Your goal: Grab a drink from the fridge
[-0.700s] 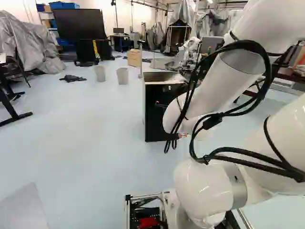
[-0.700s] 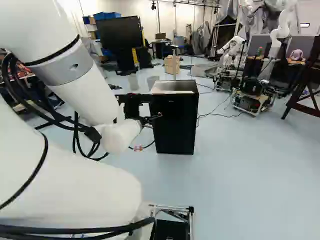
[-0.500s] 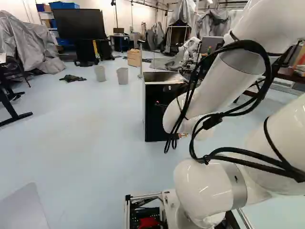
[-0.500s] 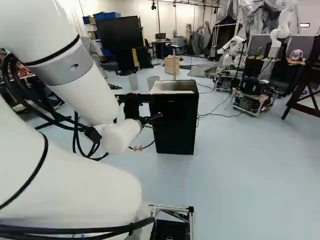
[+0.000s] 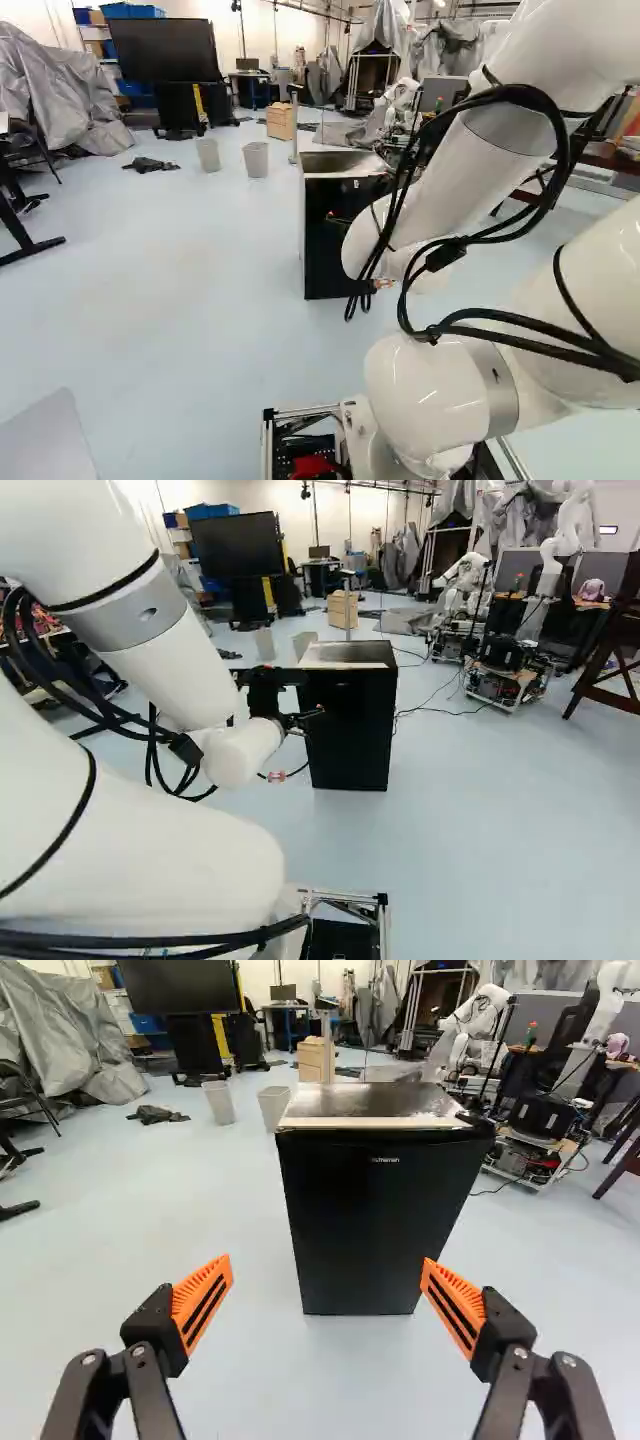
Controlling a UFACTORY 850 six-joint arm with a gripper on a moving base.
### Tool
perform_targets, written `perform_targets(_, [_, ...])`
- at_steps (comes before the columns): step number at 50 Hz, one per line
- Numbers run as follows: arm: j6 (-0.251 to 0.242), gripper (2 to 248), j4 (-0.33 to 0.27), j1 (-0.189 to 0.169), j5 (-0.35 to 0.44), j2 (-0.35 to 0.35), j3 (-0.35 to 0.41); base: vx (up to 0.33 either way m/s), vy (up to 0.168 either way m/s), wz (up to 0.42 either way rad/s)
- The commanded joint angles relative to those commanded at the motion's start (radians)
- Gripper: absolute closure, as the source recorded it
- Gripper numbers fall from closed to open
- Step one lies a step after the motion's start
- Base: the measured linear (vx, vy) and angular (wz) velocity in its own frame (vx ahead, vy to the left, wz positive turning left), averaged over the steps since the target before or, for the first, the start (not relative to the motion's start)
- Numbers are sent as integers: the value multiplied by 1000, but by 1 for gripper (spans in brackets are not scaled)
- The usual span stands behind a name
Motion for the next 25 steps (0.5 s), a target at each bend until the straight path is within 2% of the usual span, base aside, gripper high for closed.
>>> perform_targets(25, [0, 3, 0, 0, 0, 0, 0, 87, 56, -20])
